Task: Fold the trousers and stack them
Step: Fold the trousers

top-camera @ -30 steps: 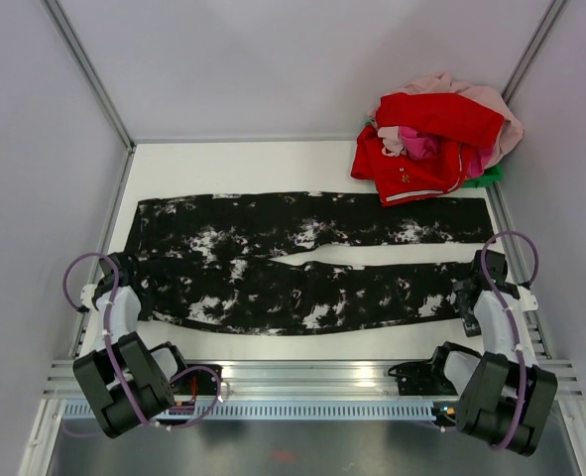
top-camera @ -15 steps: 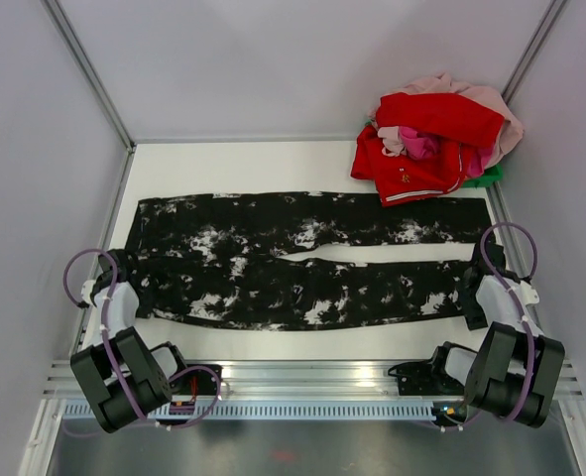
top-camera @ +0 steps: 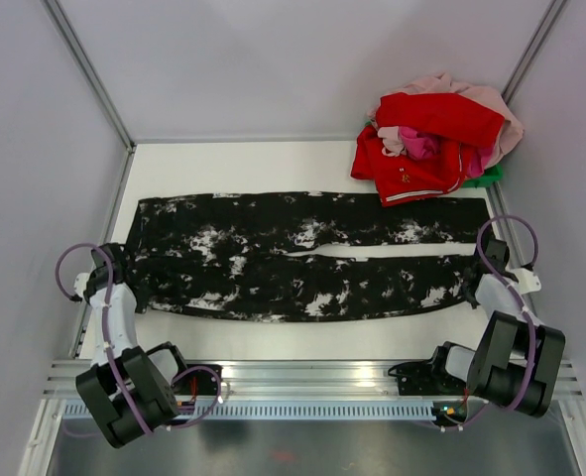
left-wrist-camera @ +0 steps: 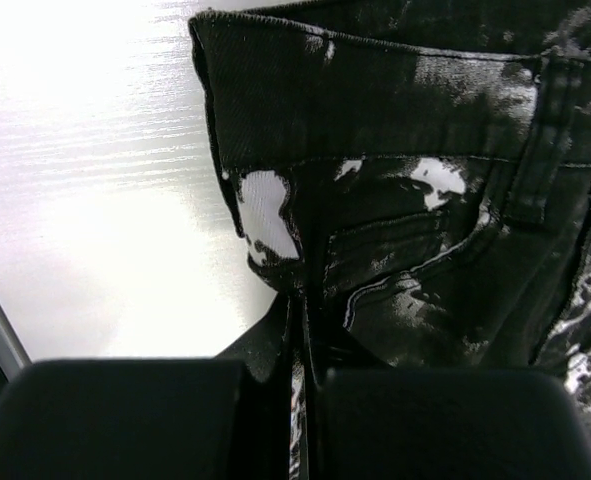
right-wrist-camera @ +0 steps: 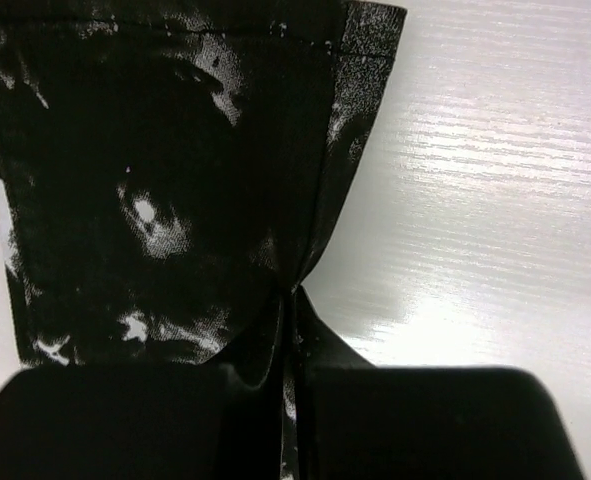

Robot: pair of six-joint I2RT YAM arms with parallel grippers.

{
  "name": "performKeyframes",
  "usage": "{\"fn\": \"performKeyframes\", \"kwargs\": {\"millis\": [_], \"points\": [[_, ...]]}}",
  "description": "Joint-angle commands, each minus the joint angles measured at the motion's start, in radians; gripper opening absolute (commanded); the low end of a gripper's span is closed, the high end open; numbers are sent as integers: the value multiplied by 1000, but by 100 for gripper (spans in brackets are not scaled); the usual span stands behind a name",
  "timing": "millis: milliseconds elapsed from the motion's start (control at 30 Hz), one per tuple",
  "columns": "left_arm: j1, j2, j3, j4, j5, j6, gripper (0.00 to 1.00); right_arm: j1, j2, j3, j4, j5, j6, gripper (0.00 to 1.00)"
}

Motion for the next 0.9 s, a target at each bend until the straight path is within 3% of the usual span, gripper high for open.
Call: {"fn": "performKeyframes", "kwargs": {"millis": [0,167,400,867], "points": [[7,-52,75,-1,-23,43,2,-9,-42,-59,-10,-60,-28,0],[7,-130,130,-72,-35,70,2,-9,-135,-23,-57,-44,-108,0],[5,-228,179,-190,-120,74,2,-9,-119,31,-160,-49,-90,0],[7,-248,214,-239,-117,77,2,-14,-251,116,-393,25,-63,0]]}}
